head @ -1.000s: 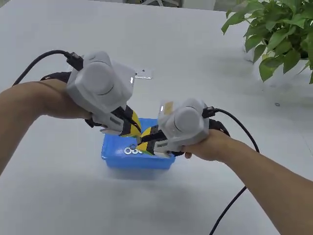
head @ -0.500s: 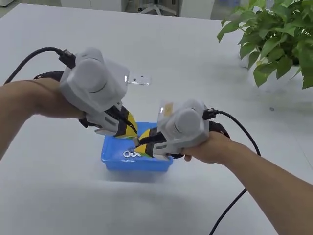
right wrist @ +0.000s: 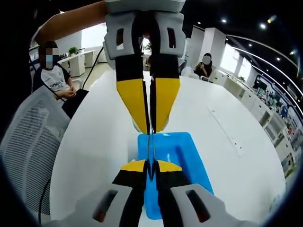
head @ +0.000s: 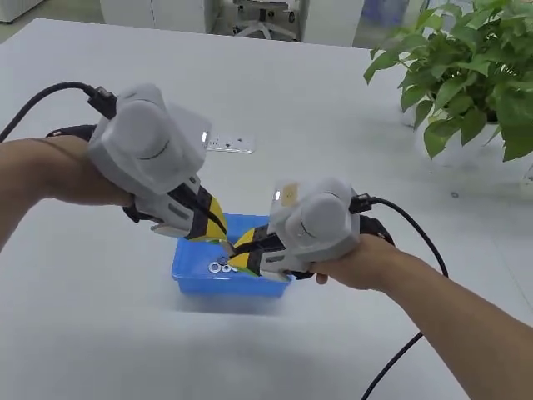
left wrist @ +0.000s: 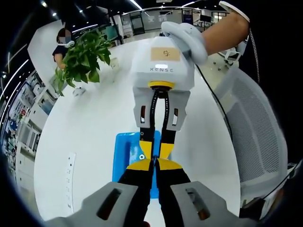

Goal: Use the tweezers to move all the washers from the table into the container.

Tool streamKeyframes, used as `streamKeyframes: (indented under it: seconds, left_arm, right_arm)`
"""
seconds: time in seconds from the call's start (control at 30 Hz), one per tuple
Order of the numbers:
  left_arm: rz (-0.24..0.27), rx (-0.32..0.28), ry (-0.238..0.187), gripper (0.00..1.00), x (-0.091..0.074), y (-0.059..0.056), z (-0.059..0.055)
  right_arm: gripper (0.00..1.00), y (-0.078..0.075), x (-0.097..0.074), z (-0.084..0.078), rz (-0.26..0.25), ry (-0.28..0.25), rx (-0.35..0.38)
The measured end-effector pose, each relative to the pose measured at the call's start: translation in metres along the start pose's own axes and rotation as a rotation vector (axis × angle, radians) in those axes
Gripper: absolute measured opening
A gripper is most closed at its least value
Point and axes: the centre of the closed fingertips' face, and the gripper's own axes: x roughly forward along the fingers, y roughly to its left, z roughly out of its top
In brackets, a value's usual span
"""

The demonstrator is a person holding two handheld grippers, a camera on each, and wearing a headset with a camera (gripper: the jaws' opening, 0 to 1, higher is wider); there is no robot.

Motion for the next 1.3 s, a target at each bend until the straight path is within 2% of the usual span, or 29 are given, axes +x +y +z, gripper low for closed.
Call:
streamKeyframes:
  seconds: [0.13, 0.3, 0.67, 0.77, 1.03, 1.2, 1.3]
  left_arm:
    - [-0.008, -0.001, 0.011, 0.06, -0.002, -0.005, -0.003]
    - [-0.016, 0.003, 0.034, 0.06, 0.0, -0.013, -0.01]
    - [-0.039, 0.023, 0.095, 0.07, 0.009, -0.033, -0.025]
    - [-0.052, 0.037, 0.154, 0.08, 0.013, -0.039, -0.038]
    - [-0.064, 0.026, 0.146, 0.08, 0.019, -0.048, -0.04]
    - [-0.066, 0.019, 0.129, 0.08, 0.023, -0.055, -0.037]
    - [-0.063, 0.027, 0.132, 0.07, 0.026, -0.057, -0.039]
  right_arm:
    - [0.08, 0.005, -0.003, 0.001, 0.003, -0.013, -0.033]
    - [0.07, 0.013, -0.006, -0.001, 0.017, -0.001, -0.044]
    - [0.07, 0.031, -0.01, -0.006, 0.059, 0.021, -0.043]
    - [0.07, 0.035, -0.011, -0.006, 0.069, 0.022, -0.046]
    - [0.07, 0.047, -0.008, -0.021, 0.104, 0.077, -0.06]
    - [0.07, 0.051, -0.009, -0.022, 0.11, 0.091, -0.065]
    - [0.07, 0.054, -0.009, -0.022, 0.115, 0.097, -0.069]
